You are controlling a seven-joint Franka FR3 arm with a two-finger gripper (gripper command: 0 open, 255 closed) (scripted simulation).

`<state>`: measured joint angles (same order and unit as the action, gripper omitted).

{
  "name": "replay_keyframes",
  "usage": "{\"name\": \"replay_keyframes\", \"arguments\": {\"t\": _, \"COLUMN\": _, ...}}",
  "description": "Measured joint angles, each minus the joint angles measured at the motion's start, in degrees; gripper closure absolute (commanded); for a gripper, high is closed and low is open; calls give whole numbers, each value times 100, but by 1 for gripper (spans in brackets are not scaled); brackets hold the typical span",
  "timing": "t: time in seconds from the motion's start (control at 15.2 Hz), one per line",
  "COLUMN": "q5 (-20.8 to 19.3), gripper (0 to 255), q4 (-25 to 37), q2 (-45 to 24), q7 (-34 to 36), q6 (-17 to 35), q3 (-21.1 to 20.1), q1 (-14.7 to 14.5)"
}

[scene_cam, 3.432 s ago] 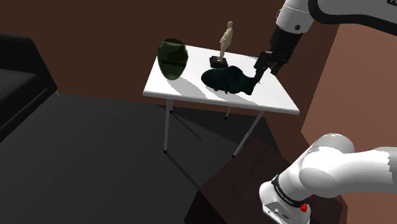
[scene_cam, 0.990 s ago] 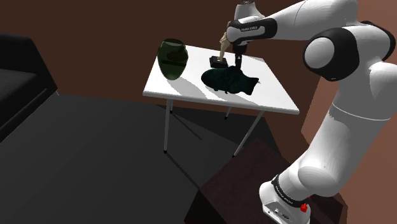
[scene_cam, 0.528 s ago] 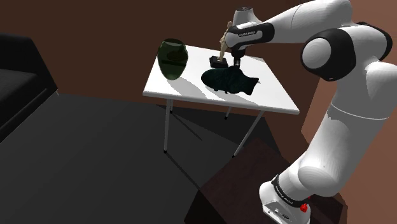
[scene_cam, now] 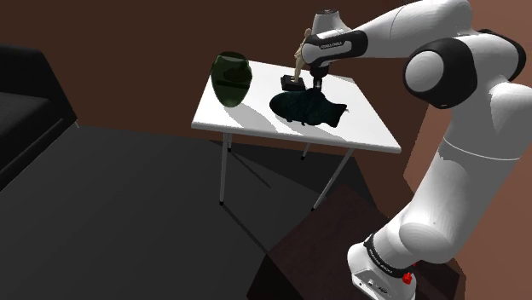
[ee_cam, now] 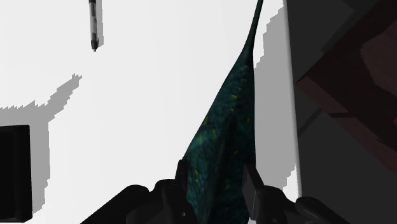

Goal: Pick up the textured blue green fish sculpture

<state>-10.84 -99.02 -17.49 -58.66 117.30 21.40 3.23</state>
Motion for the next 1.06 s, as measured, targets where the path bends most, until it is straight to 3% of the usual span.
{"name": "replay_keyframes", "arguments": {"t": 1.06, "q5": 6, "gripper": 255, "q4": 821, "q2": 197, "q7": -206, "q6": -1020, "q3": 18, "q1": -15}}
